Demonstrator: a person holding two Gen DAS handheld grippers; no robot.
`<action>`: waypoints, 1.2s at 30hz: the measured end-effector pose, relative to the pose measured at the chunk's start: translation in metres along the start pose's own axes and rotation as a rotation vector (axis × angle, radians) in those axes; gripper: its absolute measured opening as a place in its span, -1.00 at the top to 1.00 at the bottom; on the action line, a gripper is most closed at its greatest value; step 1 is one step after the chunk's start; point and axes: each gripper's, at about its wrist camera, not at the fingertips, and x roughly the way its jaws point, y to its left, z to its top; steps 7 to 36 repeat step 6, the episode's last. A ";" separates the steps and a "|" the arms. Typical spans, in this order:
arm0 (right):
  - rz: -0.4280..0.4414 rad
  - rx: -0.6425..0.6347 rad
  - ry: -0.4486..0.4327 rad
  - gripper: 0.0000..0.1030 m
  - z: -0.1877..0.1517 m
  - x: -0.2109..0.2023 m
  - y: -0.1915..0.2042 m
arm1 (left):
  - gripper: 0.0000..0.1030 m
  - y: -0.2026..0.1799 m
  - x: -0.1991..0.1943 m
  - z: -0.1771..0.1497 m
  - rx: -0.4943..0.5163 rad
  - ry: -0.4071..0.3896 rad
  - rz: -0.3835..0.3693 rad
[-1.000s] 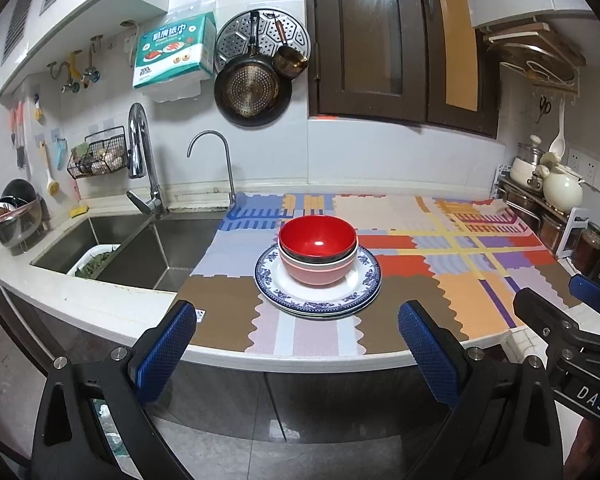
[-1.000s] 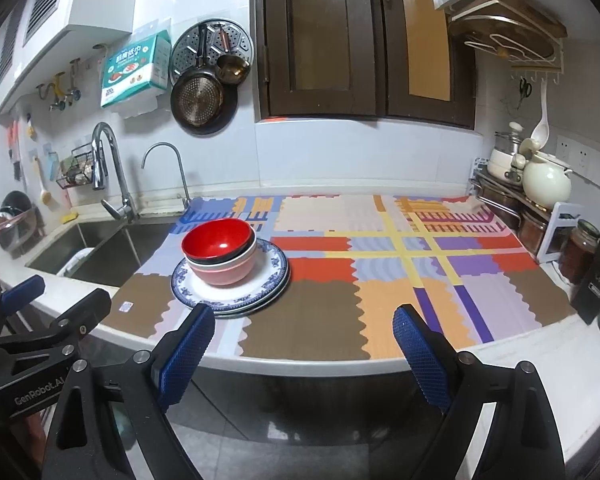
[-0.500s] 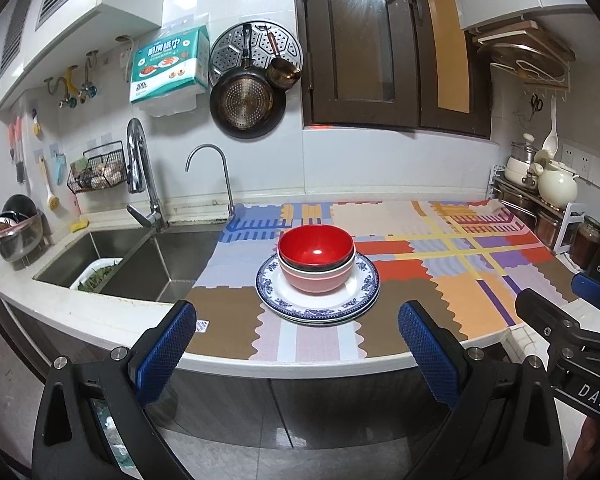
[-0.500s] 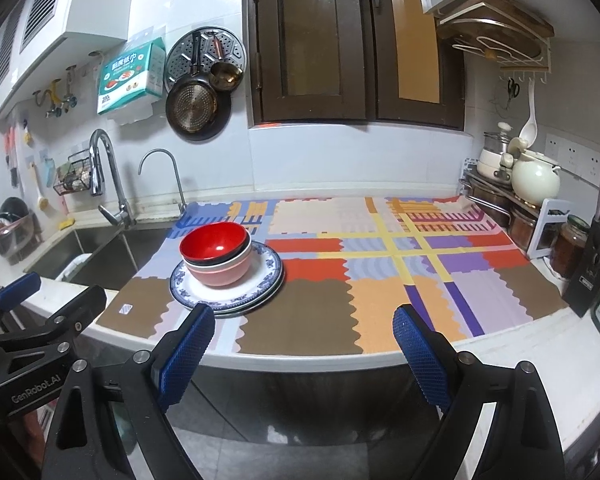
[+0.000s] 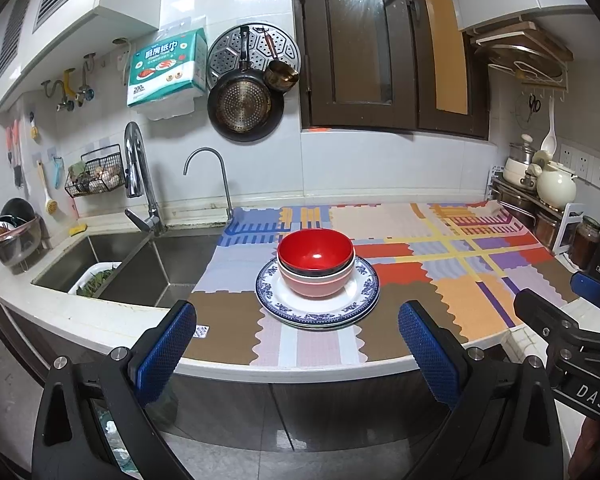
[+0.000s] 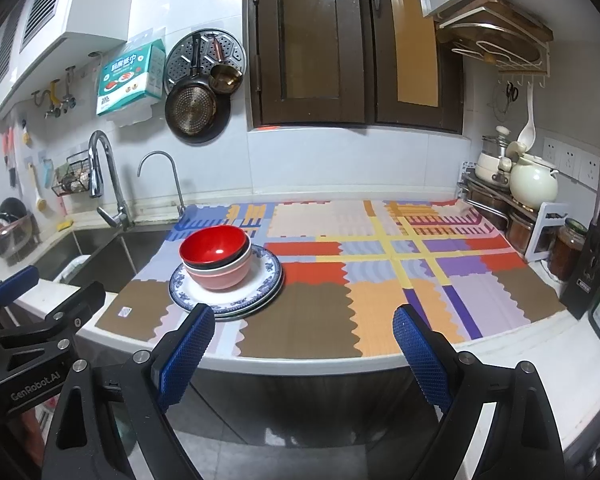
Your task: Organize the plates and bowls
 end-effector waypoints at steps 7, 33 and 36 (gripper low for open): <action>0.002 -0.001 0.007 -0.78 0.001 0.002 0.000 | -1.00 0.000 0.002 0.000 -0.005 0.006 -0.001; 0.002 -0.001 0.007 -0.78 0.001 0.002 0.000 | -1.00 0.000 0.002 0.000 -0.005 0.006 -0.001; 0.002 -0.001 0.007 -0.78 0.001 0.002 0.000 | -1.00 0.000 0.002 0.000 -0.005 0.006 -0.001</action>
